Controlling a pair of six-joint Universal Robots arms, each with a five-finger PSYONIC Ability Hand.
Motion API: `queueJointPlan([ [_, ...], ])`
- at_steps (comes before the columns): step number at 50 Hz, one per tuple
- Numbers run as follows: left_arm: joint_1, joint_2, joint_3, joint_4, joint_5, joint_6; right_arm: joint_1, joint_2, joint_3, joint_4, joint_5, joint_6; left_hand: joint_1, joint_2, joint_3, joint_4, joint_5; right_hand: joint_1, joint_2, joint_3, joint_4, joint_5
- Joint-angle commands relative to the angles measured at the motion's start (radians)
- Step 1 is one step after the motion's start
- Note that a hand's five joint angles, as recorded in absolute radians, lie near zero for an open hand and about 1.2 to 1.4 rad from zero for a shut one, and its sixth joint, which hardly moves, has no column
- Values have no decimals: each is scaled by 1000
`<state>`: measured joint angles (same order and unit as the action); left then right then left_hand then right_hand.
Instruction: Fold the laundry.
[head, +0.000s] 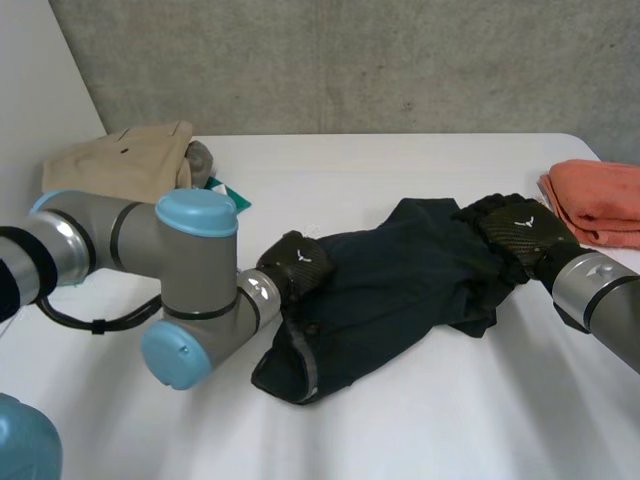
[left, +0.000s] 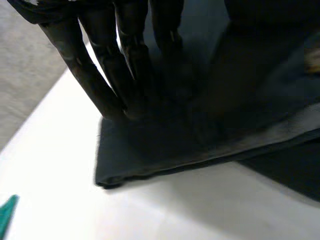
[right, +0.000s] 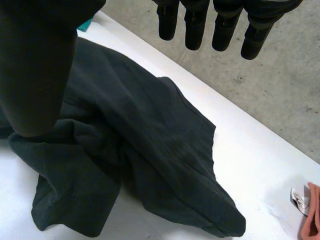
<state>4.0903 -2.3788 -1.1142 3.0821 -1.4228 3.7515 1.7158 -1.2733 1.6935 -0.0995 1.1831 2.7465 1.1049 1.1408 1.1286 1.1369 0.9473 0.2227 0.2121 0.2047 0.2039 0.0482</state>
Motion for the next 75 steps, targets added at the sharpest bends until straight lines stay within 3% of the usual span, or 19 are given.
queueJointPlan([
  [1,8,6,40,118,-174,-24,-7,-6,-3,0,-2,1,291,255,268,259,274,-48,-38,-30,-29,-48],
  [6,62,104,135,184,-235,-76,-5,-15,-5,0,-3,7,291,255,268,259,274,-48,-38,-30,-29,-48],
  [10,79,177,218,214,-211,-203,-2,-15,-3,-2,-3,7,291,255,268,259,274,-48,-38,-30,-29,-48],
  [14,61,191,267,147,-176,-303,-4,-14,-2,0,-3,5,291,255,268,259,274,-48,-38,-30,-29,-48],
  [19,45,193,232,32,-165,-323,-10,-9,-6,-2,-3,1,291,255,268,259,274,-48,-38,-30,-29,-48],
  [27,38,225,228,29,-154,-326,-1,-12,-3,0,-7,1,291,255,268,259,274,-48,-38,-30,-29,-48],
  [28,35,221,217,-3,-151,-311,-2,-14,0,0,-7,4,-159,-195,-183,-191,-176,-48,-38,-30,-29,-48],
  [30,38,222,159,-110,-150,-280,-5,-15,2,0,-7,1,-692,-728,-716,-724,-709,-48,-38,-30,-29,-48],
  [33,42,245,51,-210,-145,-233,-21,-11,-3,0,-7,1,-812,-848,-836,-844,-829,-48,-38,-30,-29,-48],
  [42,68,417,-379,-117,39,-187,-21,6,-5,0,-16,-1,-762,-798,-786,-794,-779,-48,-38,-30,-29,-48],
  [48,44,403,-521,18,38,-142,-5,15,0,0,-11,-1,-783,-819,-807,-815,-800,-48,-38,-30,-29,-48],
  [53,36,340,-520,87,28,-84,-1,17,3,0,-10,-4,-759,-795,-783,-791,-776,-48,-38,-30,-29,-48],
  [57,16,288,-489,104,42,-64,1,17,3,0,-10,-7,-461,-497,-485,-493,-478,-48,-38,-30,-29,-48],
  [59,10,274,-477,107,48,-68,1,17,6,0,-10,-8,-48,-84,-72,-80,-65,-48,-38,-30,-29,-48],
  [60,9,264,-463,113,45,-79,1,12,8,0,-8,-11,288,252,264,256,271,-48,-38,-30,-29,-48],
  [63,15,260,-431,124,35,-110,1,11,8,0,-8,-14,291,255,268,259,274,-48,-38,-30,-29,-48],
  [67,53,292,-368,153,-40,-185,-2,6,5,0,-8,-14,291,255,268,259,274,-48,-38,-30,-29,-48],
  [72,113,394,-186,214,-198,-274,-4,3,0,0,-8,-14,291,255,268,259,274,-48,-38,-30,-29,-48],
  [75,117,424,-78,224,-217,-292,-4,0,-2,0,-8,-10,291,255,268,259,274,-48,-38,-30,-29,-48],
])
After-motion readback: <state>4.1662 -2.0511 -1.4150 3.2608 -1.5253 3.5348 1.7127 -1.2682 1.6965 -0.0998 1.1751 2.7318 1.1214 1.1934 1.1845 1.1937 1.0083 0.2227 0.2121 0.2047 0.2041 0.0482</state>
